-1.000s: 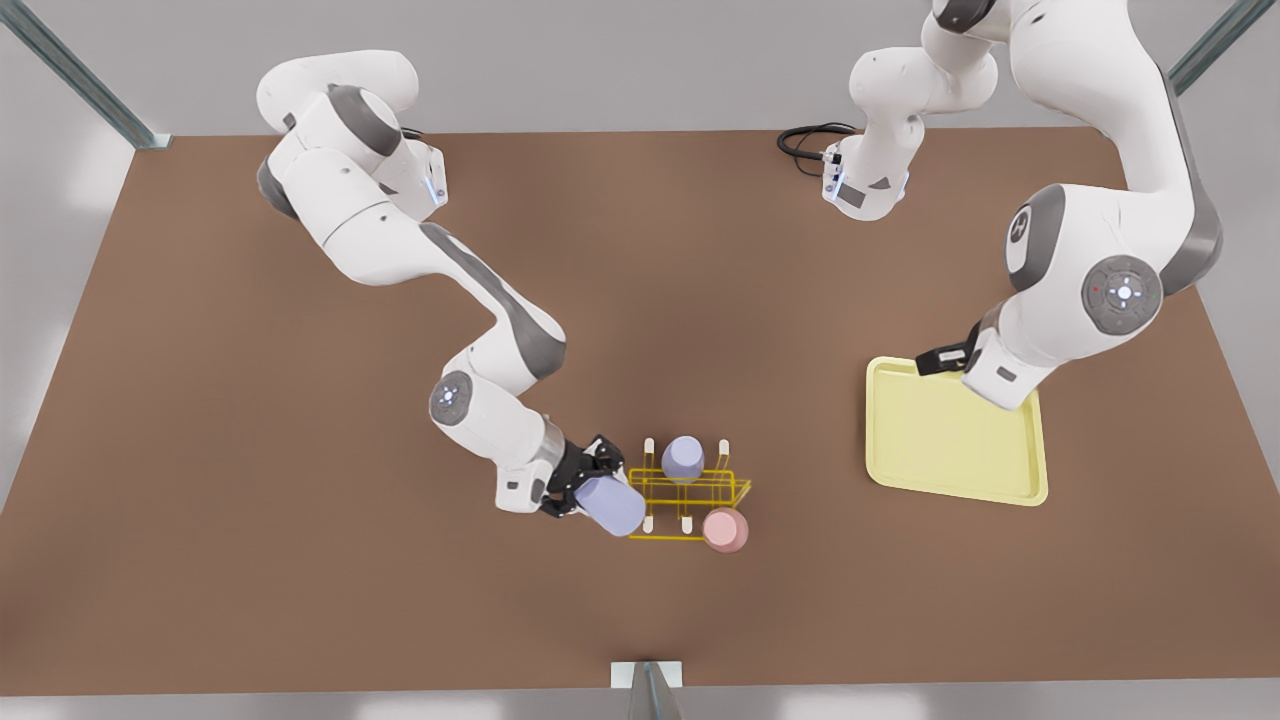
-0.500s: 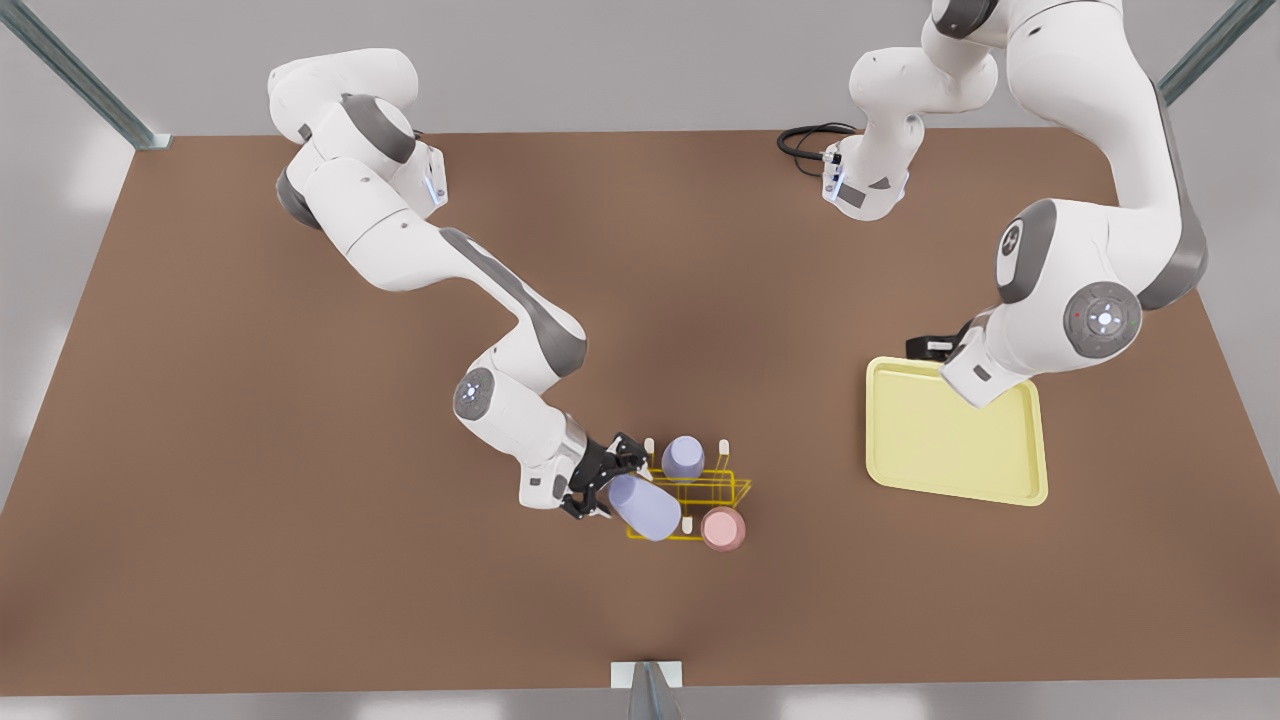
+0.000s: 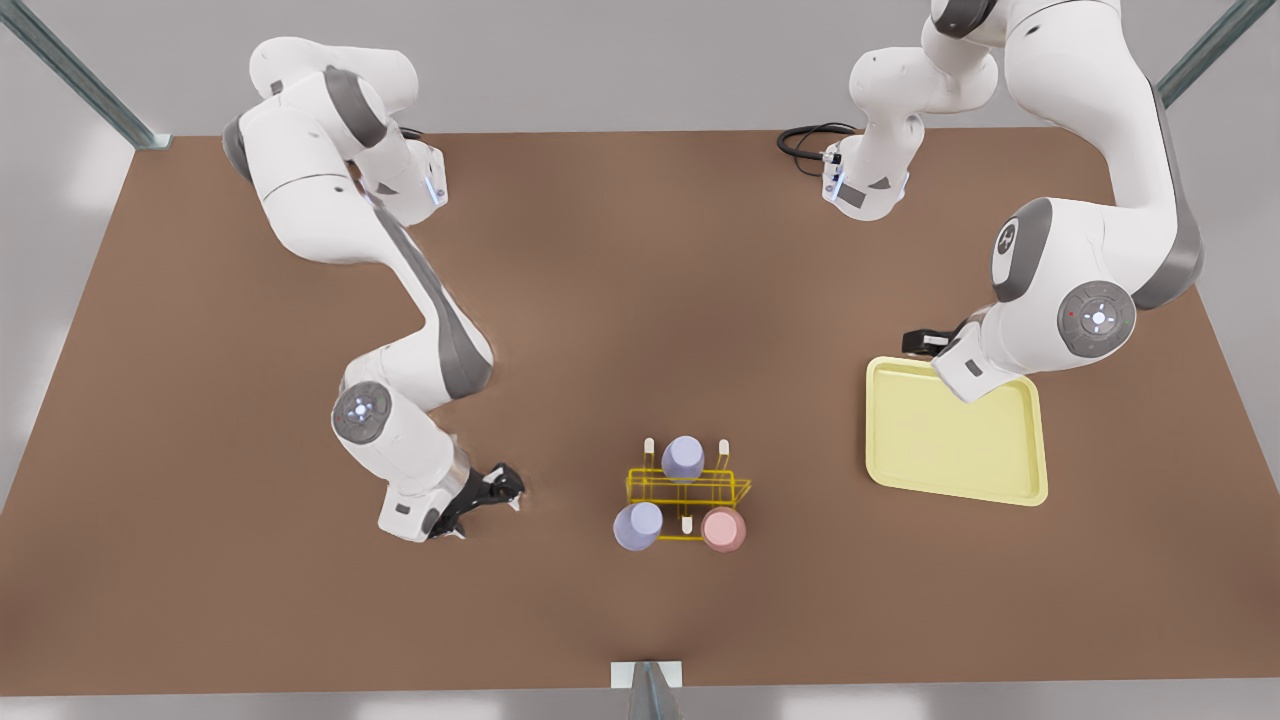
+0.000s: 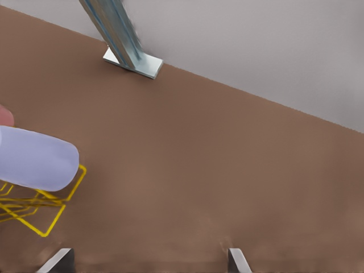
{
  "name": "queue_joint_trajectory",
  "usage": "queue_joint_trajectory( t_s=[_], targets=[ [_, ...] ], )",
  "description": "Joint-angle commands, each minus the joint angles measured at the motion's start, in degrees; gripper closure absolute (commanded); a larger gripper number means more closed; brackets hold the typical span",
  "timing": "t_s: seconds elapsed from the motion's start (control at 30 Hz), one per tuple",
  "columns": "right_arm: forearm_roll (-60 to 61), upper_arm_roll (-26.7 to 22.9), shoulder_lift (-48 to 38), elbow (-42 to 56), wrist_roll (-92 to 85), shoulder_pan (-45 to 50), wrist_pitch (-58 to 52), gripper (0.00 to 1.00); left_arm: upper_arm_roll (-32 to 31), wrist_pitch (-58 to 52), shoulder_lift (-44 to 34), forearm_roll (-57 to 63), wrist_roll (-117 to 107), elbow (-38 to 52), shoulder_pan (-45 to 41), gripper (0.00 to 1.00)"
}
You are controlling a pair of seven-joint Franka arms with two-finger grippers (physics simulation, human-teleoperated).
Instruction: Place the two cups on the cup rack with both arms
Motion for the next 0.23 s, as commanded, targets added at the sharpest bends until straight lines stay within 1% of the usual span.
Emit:
queue_joint_trajectory(
  t_s=[0.0, 0.03, 0.07, 0.13, 0.2],
  targets=[
    [-3.2, -3.9, -1.0, 2.9, 11.2, -2.9, -40.9, 0.00, 0.0, 0.1, 0.0, 0.1, 3.7, 0.0, 0.0, 0.00],
    [-4.2, -5.2, -5.6, 3.0, 11.3, -3.5, -42.8, 0.00, 0.0, -0.1, -0.1, 0.1, 3.7, 0.0, -0.1, 0.00],
    [-6.8, -4.8, -11.8, 1.5, 9.4, -3.5, -43.6, 0.00, 0.0, -0.1, -0.1, 0.1, 3.7, 0.0, -0.1, 0.00],
    [-6.1, -6.6, -23.5, -7.3, 2.1, -3.3, -42.3, 0.00, 0.0, -0.2, -0.1, 0.1, 3.8, 0.0, -0.1, 0.00],
    [-5.3, -6.5, -27.0, -7.6, 2.2, -3.3, -42.3, 0.00, 0.0, -0.2, -0.1, 0.1, 3.8, 0.0, 0.2, 0.00]
  ],
)
